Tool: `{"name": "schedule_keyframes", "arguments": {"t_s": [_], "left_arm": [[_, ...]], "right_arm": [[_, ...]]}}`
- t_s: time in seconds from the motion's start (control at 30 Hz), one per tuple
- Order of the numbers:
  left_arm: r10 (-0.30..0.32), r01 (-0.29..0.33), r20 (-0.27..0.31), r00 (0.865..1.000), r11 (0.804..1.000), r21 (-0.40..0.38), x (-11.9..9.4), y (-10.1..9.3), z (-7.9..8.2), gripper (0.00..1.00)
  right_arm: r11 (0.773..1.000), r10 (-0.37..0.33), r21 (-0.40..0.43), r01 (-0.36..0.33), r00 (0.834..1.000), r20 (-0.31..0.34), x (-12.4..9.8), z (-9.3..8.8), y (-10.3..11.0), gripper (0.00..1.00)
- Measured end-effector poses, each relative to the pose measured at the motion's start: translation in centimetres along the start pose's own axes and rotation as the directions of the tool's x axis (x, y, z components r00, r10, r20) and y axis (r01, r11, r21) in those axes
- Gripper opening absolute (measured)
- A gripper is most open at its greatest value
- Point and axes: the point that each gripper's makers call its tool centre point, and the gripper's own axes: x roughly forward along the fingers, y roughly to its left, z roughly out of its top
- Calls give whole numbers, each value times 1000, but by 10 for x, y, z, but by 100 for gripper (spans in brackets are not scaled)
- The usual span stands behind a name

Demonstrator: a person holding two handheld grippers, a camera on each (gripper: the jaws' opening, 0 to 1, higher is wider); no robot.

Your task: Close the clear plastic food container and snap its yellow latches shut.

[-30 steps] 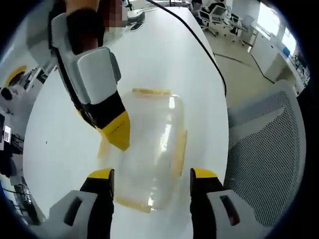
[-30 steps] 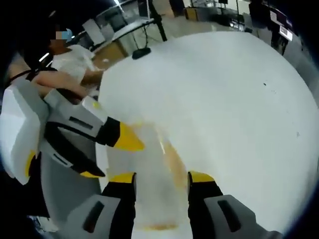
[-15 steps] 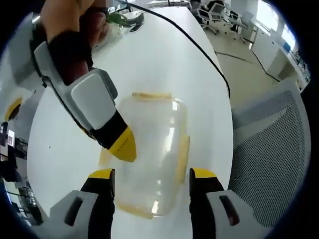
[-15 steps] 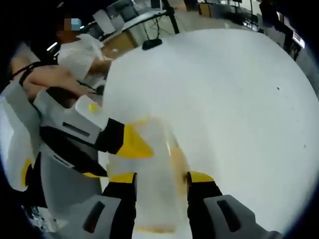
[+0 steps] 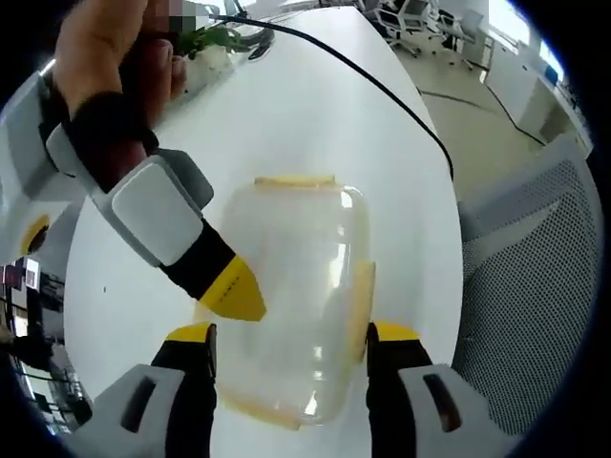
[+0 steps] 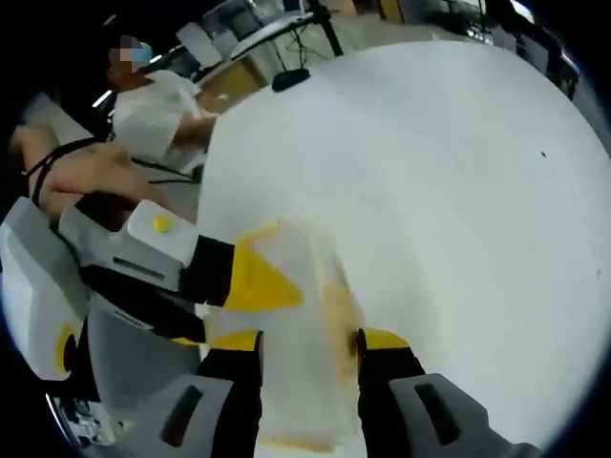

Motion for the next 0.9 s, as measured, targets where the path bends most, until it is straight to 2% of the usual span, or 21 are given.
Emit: {"name": "schedule_keyframes", "arguments": {"t_s": [0.17,0.4,0.87,0.9], "left_arm": [[0,0,8,1000,1000,1,0,0,0,62],[0,0,-8,1000,1000,4,0,0,0,61],[3,-3,-10,1000,1000,7,1,1,1,60],[-4,4,-21,1000,1000,30,1,-1,-1,60]], "right_arm": [[1000,10,-8,-10,1000,-8,0,0,0,35],[1000,15,21,-16,1000,15,-1,0,-1,32],[998,29,48,-30,1000,8,0,-1,-1,29],[998,36,56,-38,998,45,1,8,-2,28]]}}
